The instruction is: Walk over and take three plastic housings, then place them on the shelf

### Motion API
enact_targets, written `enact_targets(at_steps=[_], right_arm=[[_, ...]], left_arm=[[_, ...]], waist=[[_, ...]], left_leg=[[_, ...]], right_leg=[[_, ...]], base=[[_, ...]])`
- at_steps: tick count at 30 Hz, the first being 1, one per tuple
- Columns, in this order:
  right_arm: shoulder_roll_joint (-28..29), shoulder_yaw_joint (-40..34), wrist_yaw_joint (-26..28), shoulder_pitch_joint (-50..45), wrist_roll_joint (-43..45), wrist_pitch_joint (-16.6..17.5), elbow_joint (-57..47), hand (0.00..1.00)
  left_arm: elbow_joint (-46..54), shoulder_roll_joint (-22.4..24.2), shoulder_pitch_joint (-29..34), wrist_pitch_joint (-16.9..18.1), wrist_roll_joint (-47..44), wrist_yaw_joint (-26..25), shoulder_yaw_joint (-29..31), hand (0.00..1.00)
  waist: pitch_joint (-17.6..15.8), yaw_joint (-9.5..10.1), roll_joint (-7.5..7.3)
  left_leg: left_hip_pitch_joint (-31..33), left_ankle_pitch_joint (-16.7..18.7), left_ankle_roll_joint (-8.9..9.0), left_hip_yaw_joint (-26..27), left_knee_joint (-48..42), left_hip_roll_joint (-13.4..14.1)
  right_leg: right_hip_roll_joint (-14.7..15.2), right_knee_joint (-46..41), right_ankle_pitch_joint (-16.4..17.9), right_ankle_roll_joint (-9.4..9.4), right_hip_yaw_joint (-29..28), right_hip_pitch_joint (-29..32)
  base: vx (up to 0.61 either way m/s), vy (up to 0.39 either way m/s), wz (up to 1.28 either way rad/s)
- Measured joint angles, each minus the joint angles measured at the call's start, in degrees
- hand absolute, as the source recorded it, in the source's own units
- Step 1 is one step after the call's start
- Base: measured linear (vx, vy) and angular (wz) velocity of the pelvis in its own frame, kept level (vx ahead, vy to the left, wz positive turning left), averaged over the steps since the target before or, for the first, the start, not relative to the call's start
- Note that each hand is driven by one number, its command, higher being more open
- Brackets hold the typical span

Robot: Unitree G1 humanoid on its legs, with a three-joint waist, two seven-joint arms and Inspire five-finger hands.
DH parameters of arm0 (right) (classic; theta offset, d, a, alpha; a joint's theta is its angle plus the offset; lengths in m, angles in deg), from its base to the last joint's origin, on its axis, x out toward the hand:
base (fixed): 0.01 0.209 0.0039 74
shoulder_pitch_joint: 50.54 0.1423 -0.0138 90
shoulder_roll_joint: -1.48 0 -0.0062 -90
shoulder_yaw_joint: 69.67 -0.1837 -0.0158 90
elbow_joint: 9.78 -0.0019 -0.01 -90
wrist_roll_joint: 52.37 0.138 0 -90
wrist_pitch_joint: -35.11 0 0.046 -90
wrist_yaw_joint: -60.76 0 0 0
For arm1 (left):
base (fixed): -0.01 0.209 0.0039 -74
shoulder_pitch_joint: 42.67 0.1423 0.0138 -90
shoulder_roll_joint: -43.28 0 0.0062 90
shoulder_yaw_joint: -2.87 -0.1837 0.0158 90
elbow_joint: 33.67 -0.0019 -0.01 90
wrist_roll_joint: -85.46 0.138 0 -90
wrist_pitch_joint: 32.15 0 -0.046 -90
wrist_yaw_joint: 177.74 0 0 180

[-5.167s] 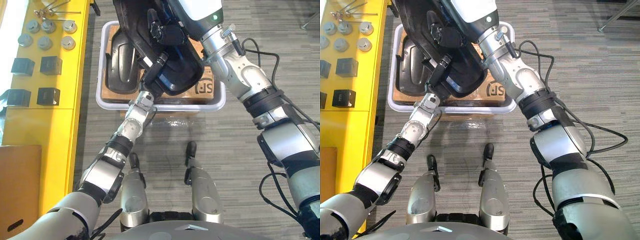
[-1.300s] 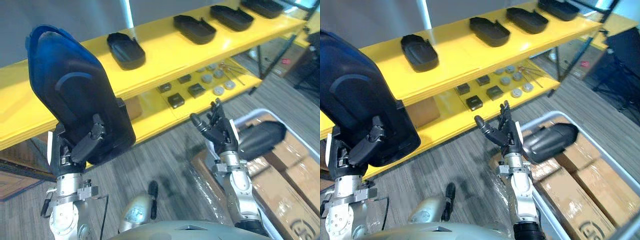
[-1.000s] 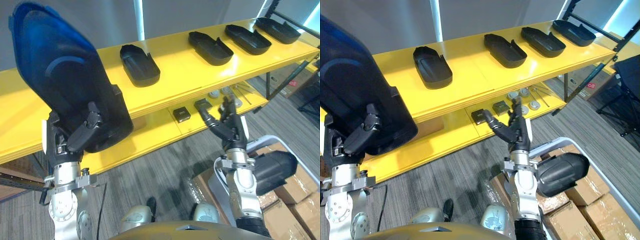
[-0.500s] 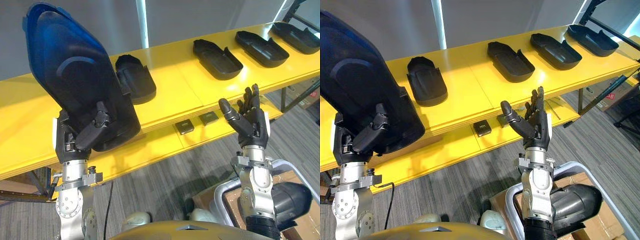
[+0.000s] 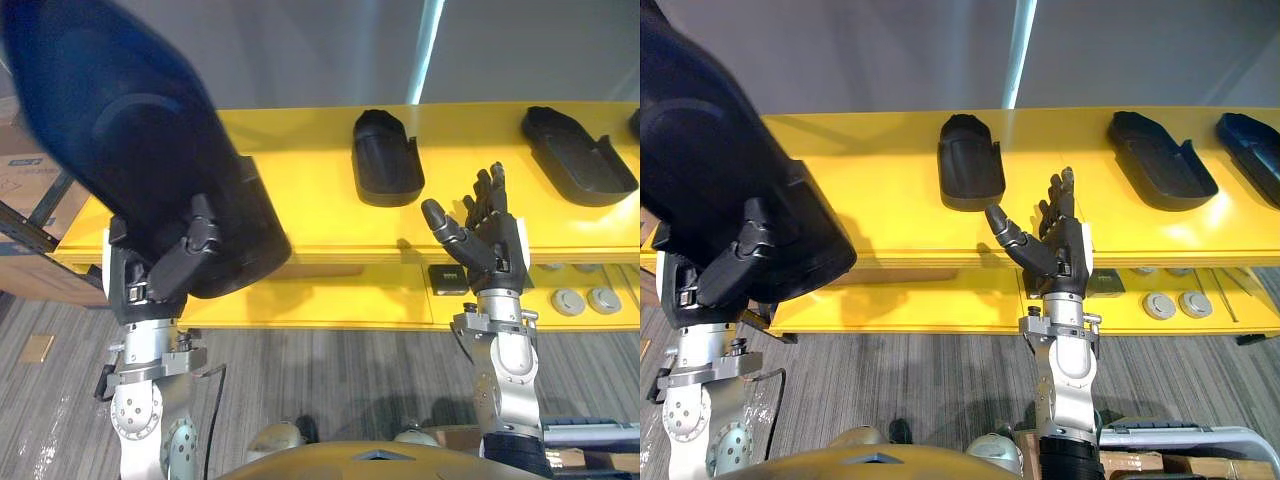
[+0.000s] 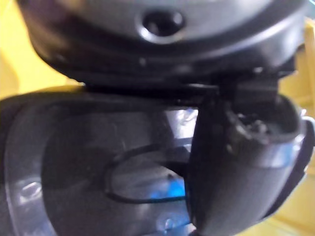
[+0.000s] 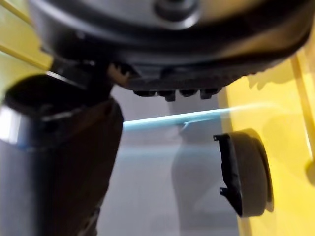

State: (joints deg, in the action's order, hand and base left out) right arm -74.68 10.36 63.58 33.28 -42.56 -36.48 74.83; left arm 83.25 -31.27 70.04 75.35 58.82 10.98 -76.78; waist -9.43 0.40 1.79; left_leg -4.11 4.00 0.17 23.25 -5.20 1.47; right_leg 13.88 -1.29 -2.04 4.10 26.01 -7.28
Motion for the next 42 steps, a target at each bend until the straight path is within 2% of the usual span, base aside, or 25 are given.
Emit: enact_targets(at_steps=[2,3,4,5,7,8,12,13,14,15,16,17,18,19,20,22,23,24,25,26,27,29,34,38,42], right_arm=[[0.4,-0.6,-0.1,-0.5,0.3,0.1,0.0,1.0],[0.4,-0.6,0.0,-1.1,1.2,0.1,0.3,1.0],[0.3,-0.6,0.0,-1.5,1.8,0.1,0.3,1.0],[0.3,-0.5,-0.2,-2.0,1.9,0.5,0.9,1.0],[0.0,0.0,-0.5,-1.8,1.8,1.2,2.8,1.0],[-0.4,0.2,-0.5,-1.8,1.9,1.2,3.0,1.0],[-1.2,0.9,0.7,-0.8,2.8,2.4,3.0,1.0],[-2.2,2.1,0.6,-0.2,2.8,2.5,2.9,1.0],[-2.8,2.7,0.6,-0.1,2.8,2.6,2.9,1.0],[-3.2,3.5,0.5,0.3,2.7,2.7,3.1,1.0],[-2.2,4.7,0.2,0.0,2.1,2.7,3.3,1.0],[-2.0,5.5,0.1,0.0,1.8,2.7,3.3,1.0],[-1.9,6.7,0.0,0.0,1.8,2.7,3.4,1.0],[-2.0,7.3,0.3,0.4,1.7,2.7,3.3,1.0],[-1.9,7.4,0.4,0.3,1.8,2.7,3.2,1.0],[-1.2,7.2,-0.5,0.1,1.7,2.7,3.2,1.0],[-1.0,7.1,-0.6,0.1,1.6,2.7,3.2,1.0],[-0.1,6.8,-0.7,-0.1,1.3,2.8,3.1,1.0],[0.4,6.3,-0.8,-0.3,0.8,2.8,2.7,1.0],[0.3,6.1,-0.7,-0.3,0.4,2.8,2.4,1.0],[0.2,5.7,-0.6,-0.2,-0.2,2.8,1.3,1.0],[0.2,4.5,-0.6,-0.3,-0.3,3.2,-0.3,1.0],[-0.5,1.3,-1.1,-0.4,-0.3,3.3,-3.6,1.0],[-0.6,2.7,-1.1,-0.1,-0.3,4.1,-6.9,1.0],[-0.6,6.1,-0.3,0.3,-0.3,4.7,-7.6,1.0]], left_arm=[[-0.5,0.0,0.6,-0.5,-0.3,0.0,-0.3,0.0],[-1.2,0.2,1.1,-0.8,-0.5,0.2,-1.2,0.0],[-1.5,0.2,1.6,-1.0,-0.8,0.3,-1.7,0.0],[-2.3,0.3,2.3,-1.1,-0.8,0.5,-2.0,0.0],[-4.2,0.4,2.4,-1.6,-0.8,0.3,-2.0,0.0],[-5.3,0.5,2.5,-1.7,-0.8,0.2,-2.1,0.0],[-6.4,0.8,2.5,-1.7,-0.7,-0.4,-2.1,0.0],[-6.3,1.0,2.5,-1.6,0.3,-0.6,-2.2,0.0],[-6.3,1.1,2.6,-1.6,0.5,-0.7,-2.4,0.0],[-6.4,1.1,2.4,-1.6,0.6,-0.8,-2.5,0.0],[-6.4,0.8,2.4,-1.7,1.2,-1.6,-2.3,0.0],[-6.5,0.7,2.1,-1.8,2.2,-1.9,-2.0,0.0],[-6.5,0.1,1.2,-2.6,3.1,-1.9,-1.4,0.0],[-6.5,0.0,1.0,-3.2,3.2,-1.9,-1.0,0.0],[-6.5,0.0,0.7,-3.5,3.9,-1.8,-0.7,0.0],[-6.4,-0.7,-0.5,-3.9,4.9,-0.3,0.1,0.0],[-6.4,-0.9,-0.5,-3.9,4.9,0.0,0.2,0.0],[-6.4,-2.1,-0.9,-4.1,4.9,0.1,0.4,0.0],[-6.4,-2.9,-1.7,-4.2,4.9,0.1,0.4,0.0],[-6.4,-3.1,-2.1,-4.2,4.9,0.0,0.5,0.0],[-6.4,-3.2,-2.7,-4.3,4.9,-0.4,0.7,0.0],[-6.4,-3.4,-3.5,-4.7,5.2,-1.6,0.3,0.0],[-6.1,-2.5,-3.7,-6.8,7.1,-4.1,-2.6,0.0],[-4.9,-2.4,-3.8,-9.4,10.1,-7.7,-1.8,0.0],[-4.2,-1.4,-3.8,-12.8,11.7,-11.5,2.5,0.0]], waist=[[-0.3,-0.14,-0.39],[-0.6,-0.52,-0.35],[-0.9,-0.54,-0.08],[-1.7,-0.39,0.47],[-3.1,-0.37,-0.42],[-3.6,0.21,-0.63],[-3.6,0.23,-0.9],[-3.0,-0.16,0.07],[-2.5,-0.19,0.87],[-2.4,-0.07,0.81],[-1.9,-0.41,-1.25],[-1.9,-0.63,-1.67],[-1.6,-0.72,-2.49],[-1.5,-0.12,-2.36],[-1.4,-0.23,-2.11],[-1.4,-0.41,-1.61],[-1.4,-0.54,-1.55],[-1.4,-1.07,-1.01],[-1.1,-1.32,-1.51],[-1.1,-1.11,-1.59],[-0.7,-0.82,-2.04],[-0.9,-1.46,-1.63],[-0.6,-2.05,-0.28],[-0.6,-1.86,-0.32],[-0.6,-1.41,-0.35]], left_leg=[[-0.2,0.6,0.51,0.5,-0.4,0.1],[1.5,3.3,1.1,0.6,-4.9,1.7],[2.2,4.6,1.29,0.7,-7.8,2.9],[3.8,6.7,1.99,0.2,-14.7,5.5],[8.4,6.8,3.7,-5.2,-25.2,7.4],[9.9,7.4,3.36,-8.8,-26.0,7.7],[10.7,6.1,2.0,-13.5,-16.3,10.6],[10.1,4.6,2.29,-15.7,-12.7,11.1],[9.5,3.8,3.06,-16.2,-11.1,11.2],[9.1,1.5,7.97,-15.8,-11.6,9.7],[9.0,2.9,6.58,-14.2,-12.1,7.1],[9.2,3.3,5.94,-13.9,-12.4,6.4],[9.2,3.7,5.47,-13.7,-13.2,5.0],[8.5,4.6,5.02,-12.7,-13.7,3.9],[8.2,4.8,4.74,-12.8,-13.7,3.7],[5.4,4.4,3.99,-13.1,-10.9,3.4],[4.8,4.2,3.75,-13.1,-10.1,3.6],[4.3,3.9,3.35,-13.5,-9.1,4.6],[4.3,3.7,3.53,-13.9,-8.5,5.0],[4.4,3.6,3.59,-13.8,-8.4,5.3],[4.9,3.6,3.74,-13.6,-8.4,5.3],[5.9,3.0,4.91,-14.0,-7.8,5.4],[3.4,-0.1,6.89,-14.7,-1.4,7.2],[2.1,-2.0,7.07,-14.4,1.9,7.1],[1.6,-4.6,7.04,-14.3,5.4,7.1]], right_leg=[[-0.1,0.5,0.5,0.7,-0.9,-0.2],[-0.6,0.3,1.1,1.52,-1.2,-0.4],[-1.2,0.4,1.3,1.39,-1.4,-0.8],[-2.2,0.4,1.8,1.52,-2.8,-1.2],[-2.4,0.4,1.9,1.59,-4.6,-1.8],[-2.2,0.4,1.9,1.58,-5.9,-1.4],[1.3,0.4,1.8,1.74,-11.2,0.9],[2.4,1.0,1.0,3.07,-13.0,1.7],[2.5,1.8,0.3,4.34,-13.8,1.8],[3.8,3.1,-0.8,5.97,-14.8,1.5],[6.5,5.0,-0.2,5.18,-15.5,0.4],[7.1,4.5,-0.1,4.95,-15.7,0.6],[7.1,1.5,-2.2,6.74,-14.8,1.0],[8.5,-0.6,-3.8,8.12,-13.3,1.9],[8.8,-2.1,-4.2,7.72,-13.0,2.3],[9.2,-9.3,-5.7,5.23,-11.6,4.8],[8.9,-10.7,-5.2,4.55,-12.0,5.4],[6.6,-12.0,-1.4,4.94,-13.4,5.9],[3.1,-10.7,1.1,4.51,-13.5,6.2],[1.9,-9.3,1.5,3.9,-12.9,6.1],[1.2,-6.2,0.9,4.27,-12.9,4.9],[0.3,-2.7,0.2,5.17,-13.9,4.0],[-2.1,-1.4,0.4,4.9,-13.4,2.8],[-2.2,-1.4,0.7,4.29,-13.3,3.0],[-2.6,-0.5,1.1,3.85,-12.8,3.4]], base=[[-0.08,-0.013,-0.21],[-0.08,-0.041,-0.13],[-0.07,-0.015,-0.27],[-0.08,0.008,-0.37],[-0.07,0.013,-0.45],[-0.05,0.054,-0.66],[0.03,0.257,-0.69],[0.09,0.426,-0.65],[0.09,0.46,-0.67],[0.08,0.381,-0.47],[0.1,0.342,-0.34],[0.16,0.352,-0.08],[0.22,0.281,-0.09],[0.18,0.216,-0.06],[0.16,0.2,0.02],[0.12,0.188,0.14],[0.13,0.098,0.09],[0.11,-0.002,0.19],[0.09,-0.063,0.15],[0.06,-0.074,-0.08],[0.04,-0.053,-0.15],[0.04,-0.054,0.05],[-0.01,-0.09,0.07],[-0.05,-0.032,0.01],[-0.06,-0.034,0.04]])
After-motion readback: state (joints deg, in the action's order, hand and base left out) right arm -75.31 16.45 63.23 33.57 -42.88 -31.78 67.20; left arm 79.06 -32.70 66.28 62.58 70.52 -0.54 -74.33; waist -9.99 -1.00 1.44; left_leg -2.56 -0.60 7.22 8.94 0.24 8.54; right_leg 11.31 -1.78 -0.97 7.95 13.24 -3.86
